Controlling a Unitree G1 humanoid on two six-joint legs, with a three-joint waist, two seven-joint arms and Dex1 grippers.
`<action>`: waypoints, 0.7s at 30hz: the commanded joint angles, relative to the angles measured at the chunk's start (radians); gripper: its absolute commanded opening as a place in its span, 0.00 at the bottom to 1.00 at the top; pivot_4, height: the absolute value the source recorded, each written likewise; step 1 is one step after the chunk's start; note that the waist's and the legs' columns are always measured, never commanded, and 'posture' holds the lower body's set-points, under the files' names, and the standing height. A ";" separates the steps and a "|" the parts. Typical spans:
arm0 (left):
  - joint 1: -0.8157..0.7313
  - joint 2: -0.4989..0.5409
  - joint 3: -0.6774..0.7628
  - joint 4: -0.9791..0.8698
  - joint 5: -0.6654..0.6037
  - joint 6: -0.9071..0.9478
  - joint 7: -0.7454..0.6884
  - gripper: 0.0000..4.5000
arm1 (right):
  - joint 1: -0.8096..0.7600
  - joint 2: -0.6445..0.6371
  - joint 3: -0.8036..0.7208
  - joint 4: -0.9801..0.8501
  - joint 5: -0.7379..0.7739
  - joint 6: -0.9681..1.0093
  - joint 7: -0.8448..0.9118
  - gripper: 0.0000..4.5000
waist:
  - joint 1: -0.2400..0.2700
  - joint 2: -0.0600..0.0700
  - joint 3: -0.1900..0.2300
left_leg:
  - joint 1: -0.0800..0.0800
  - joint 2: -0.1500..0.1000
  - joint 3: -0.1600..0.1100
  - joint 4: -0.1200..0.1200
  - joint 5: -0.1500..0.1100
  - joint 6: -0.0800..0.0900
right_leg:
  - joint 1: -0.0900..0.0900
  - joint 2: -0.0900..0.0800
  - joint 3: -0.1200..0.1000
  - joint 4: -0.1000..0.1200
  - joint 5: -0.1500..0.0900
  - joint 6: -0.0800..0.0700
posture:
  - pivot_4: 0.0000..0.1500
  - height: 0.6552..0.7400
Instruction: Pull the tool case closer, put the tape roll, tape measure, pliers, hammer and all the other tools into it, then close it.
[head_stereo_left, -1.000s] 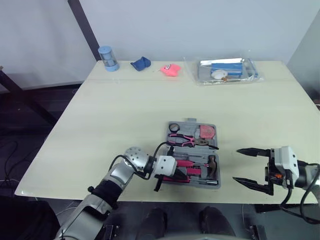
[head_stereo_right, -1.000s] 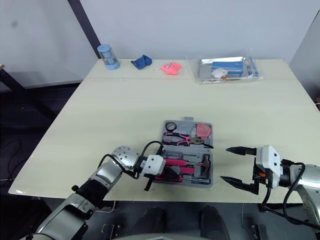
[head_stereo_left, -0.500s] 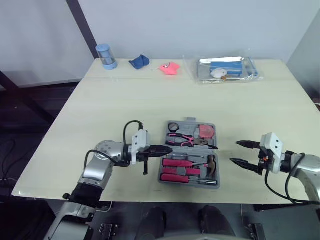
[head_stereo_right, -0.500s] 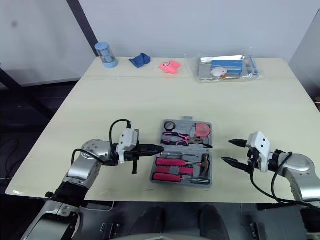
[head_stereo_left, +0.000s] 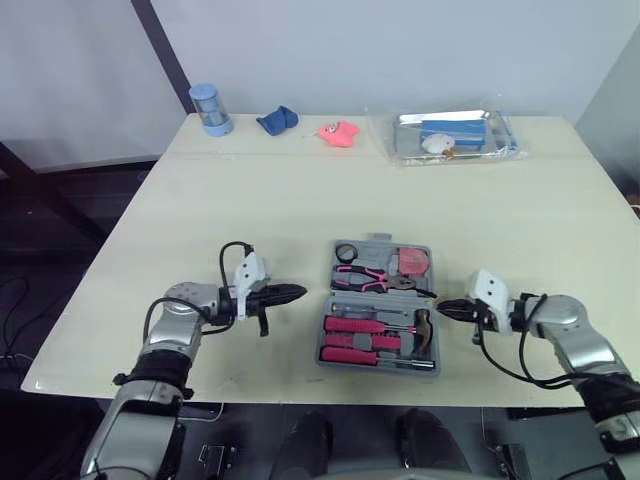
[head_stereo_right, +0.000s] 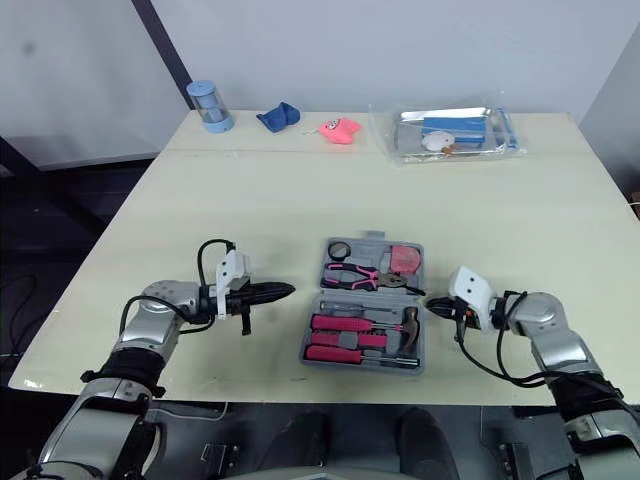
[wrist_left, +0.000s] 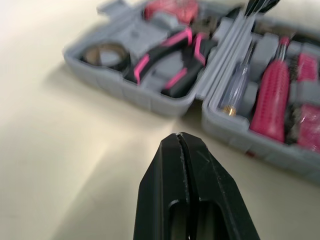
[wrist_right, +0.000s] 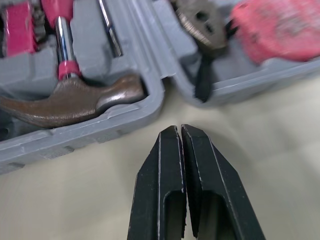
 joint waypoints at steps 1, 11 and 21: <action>-0.050 -0.016 0.006 0.079 0.025 -0.049 0.007 0.00 | -0.022 0.007 -0.005 -0.002 -0.007 -0.025 -0.010 0.03 | 0.000 0.000 0.000 | 0.000 0.000 0.000 0.000 0.000 0.000 | 0.000 0.000 0.000 0.000 0.000 0.000 | 1.00 1.00; -0.143 -0.078 0.001 0.248 0.079 -0.094 -0.010 0.00 | -0.042 0.037 0.002 0.023 -0.019 -0.045 -0.028 0.03 | -0.005 0.000 0.000 | 0.000 0.000 0.000 0.000 0.000 0.000 | 0.000 0.000 0.000 0.001 0.000 0.000 | 1.00 1.00; -0.159 -0.110 -0.010 0.267 0.098 -0.076 -0.056 0.00 | -0.054 0.053 0.001 0.040 -0.027 -0.062 -0.035 0.03 | -0.003 0.000 0.000 | 0.000 0.000 0.000 0.000 0.000 0.000 | 0.000 0.000 0.000 0.002 0.000 0.000 | 1.00 1.00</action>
